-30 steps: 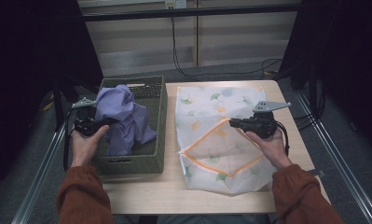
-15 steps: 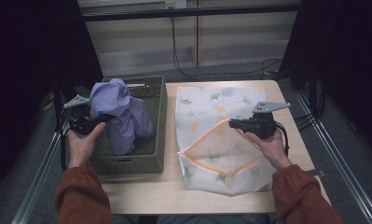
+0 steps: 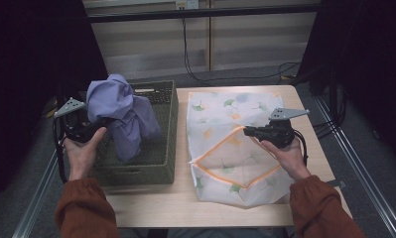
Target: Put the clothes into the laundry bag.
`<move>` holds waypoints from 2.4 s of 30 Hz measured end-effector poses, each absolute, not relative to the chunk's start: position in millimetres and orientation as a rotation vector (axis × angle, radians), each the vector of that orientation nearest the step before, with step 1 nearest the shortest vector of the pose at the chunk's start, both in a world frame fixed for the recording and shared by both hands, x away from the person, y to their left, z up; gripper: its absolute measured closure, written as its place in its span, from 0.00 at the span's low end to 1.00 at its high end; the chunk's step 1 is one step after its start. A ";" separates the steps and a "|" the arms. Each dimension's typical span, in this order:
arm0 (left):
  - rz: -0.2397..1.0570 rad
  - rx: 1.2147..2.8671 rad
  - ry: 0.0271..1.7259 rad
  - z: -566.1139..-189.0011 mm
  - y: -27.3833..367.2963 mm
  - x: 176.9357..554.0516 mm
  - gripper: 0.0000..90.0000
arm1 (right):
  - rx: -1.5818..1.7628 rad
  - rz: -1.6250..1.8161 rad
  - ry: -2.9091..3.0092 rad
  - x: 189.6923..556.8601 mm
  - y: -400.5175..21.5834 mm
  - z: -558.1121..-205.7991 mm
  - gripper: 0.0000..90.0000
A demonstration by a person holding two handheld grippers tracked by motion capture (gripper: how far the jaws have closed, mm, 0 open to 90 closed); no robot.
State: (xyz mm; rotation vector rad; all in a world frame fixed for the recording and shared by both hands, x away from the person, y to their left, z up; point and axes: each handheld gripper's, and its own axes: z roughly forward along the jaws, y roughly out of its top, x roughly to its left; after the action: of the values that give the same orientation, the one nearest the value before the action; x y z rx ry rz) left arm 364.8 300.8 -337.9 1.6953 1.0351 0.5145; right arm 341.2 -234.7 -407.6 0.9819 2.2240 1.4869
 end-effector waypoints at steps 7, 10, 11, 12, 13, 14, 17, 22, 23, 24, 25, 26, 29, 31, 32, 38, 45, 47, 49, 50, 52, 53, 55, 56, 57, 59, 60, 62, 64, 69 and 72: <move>0.527 1.678 1.023 -334.1 299.9 362.0 0.90 | 0.979 1.482 2.228 341.3 -234.1 -408.3 1.00; 0.530 1.663 1.011 -330.7 300.0 359.7 0.91 | 0.982 1.480 2.228 341.2 -234.4 -408.3 1.00; 0.537 1.666 1.005 -329.2 300.4 358.9 0.90 | 0.981 1.478 2.228 341.3 -234.3 -408.4 1.00; 0.539 1.663 1.000 -327.9 300.3 357.9 0.91 | 0.981 1.478 2.228 341.4 -234.1 -408.5 1.00; 0.547 1.661 0.997 -326.4 300.2 356.9 0.91 | 0.981 1.478 2.229 341.4 -234.0 -408.6 1.00; 0.545 1.644 0.995 -325.4 299.2 355.9 0.90 | 0.979 1.478 2.229 341.4 -233.9 -408.6 1.00; 0.559 1.647 0.980 -321.4 298.8 353.5 0.90 | 0.980 1.479 2.229 341.4 -234.0 -408.6 1.00; 0.562 1.644 0.961 -316.9 298.7 350.6 0.90 | 0.979 1.477 2.229 341.3 -234.1 -408.6 1.00; 0.565 1.644 0.958 -316.1 298.6 350.0 0.90 | 0.978 1.477 2.230 341.3 -234.1 -408.6 1.00; 0.567 1.641 0.956 -315.1 298.1 349.1 0.90 | 0.979 1.476 2.231 341.2 -233.8 -408.6 1.00; 0.572 1.636 0.955 -313.8 298.0 348.1 0.90 | 0.977 1.474 2.232 341.2 -233.6 -408.6 1.00; 0.574 1.632 0.950 -312.3 297.8 347.0 0.90 | 0.976 1.478 2.233 341.2 -233.5 -408.7 1.00; 0.593 1.622 0.941 -307.2 296.9 343.3 0.90 | 0.980 1.475 2.234 341.3 -233.4 -408.8 1.00; 0.592 1.619 0.930 -304.0 297.1 341.1 0.90 | 0.979 1.476 2.236 341.3 -233.3 -408.9 1.00; 0.595 1.617 0.929 -302.6 296.8 340.3 0.90 | 0.977 1.474 2.236 341.3 -233.2 -408.9 1.00; 0.601 1.604 0.911 -297.0 297.9 335.3 0.90 | 0.979 1.476 2.231 341.3 -233.9 -408.5 1.00; 0.624 1.582 0.898 -289.9 300.6 329.8 0.90 | 0.979 1.478 2.239 341.2 -233.3 -409.1 1.00; 0.627 1.573 0.892 -288.3 301.6 328.6 0.90 | 0.981 1.476 2.240 341.2 -233.0 -409.7 1.00; 0.628 1.567 0.886 -286.5 302.5 327.2 0.90 | 0.974 1.470 2.246 341.3 -232.3 -410.2 1.00; 0.634 1.560 0.887 -285.7 302.0 326.3 0.91 | 0.975 1.470 2.245 341.2 -231.8 -410.3 1.00; 0.636 1.558 0.880 -283.8 302.1 324.7 0.91 | 0.972 1.470 2.247 341.3 -231.4 -410.3 1.00; 0.643 1.554 0.880 -282.9 302.2 323.7 0.90 | 0.972 1.470 2.248 341.3 -231.3 -410.4 1.00; 0.639 1.545 0.873 -281.2 302.7 322.2 0.90 | 0.969 1.469 2.249 341.3 -231.3 -410.5 1.00; 0.646 1.541 0.875 -280.2 302.8 320.9 0.90 | 0.969 1.470 2.249 341.3 -231.3 -410.5 1.00; 0.646 1.536 0.871 -279.0 302.8 319.6 0.90 | 0.971 1.470 2.249 341.3 -231.3 -410.5 1.00; 0.650 1.533 0.864 -277.2 302.5 317.7 0.90 | 0.971 1.470 2.250 341.2 -231.4 -410.6 1.00; 0.654 1.534 0.858 -275.9 302.3 316.5 0.90 | 0.969 1.470 2.251 341.3 -231.3 -410.7 1.00; 0.651 1.526 0.846 -273.7 301.9 314.5 0.90 | 0.971 1.472 2.253 341.3 -231.2 -410.8 1.00; 0.669 1.525 0.851 -271.0 301.2 311.7 0.90 | 0.972 1.473 2.252 341.4 -231.3 -410.9 1.00; 0.667 1.518 0.826 -265.4 300.2 306.1 0.90 | 0.974 1.473 2.252 341.5 -231.5 -411.2 1.00; 0.665 1.506 0.820 -262.1 297.6 302.3 0.90 | 0.974 1.472 2.254 341.5 -231.4 -411.3 1.00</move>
State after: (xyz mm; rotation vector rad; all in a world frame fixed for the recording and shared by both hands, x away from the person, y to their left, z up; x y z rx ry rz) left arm 302.3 297.6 -262.1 1.5059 0.8200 0.6652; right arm 341.5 -231.4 -411.3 0.9739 2.2537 1.4721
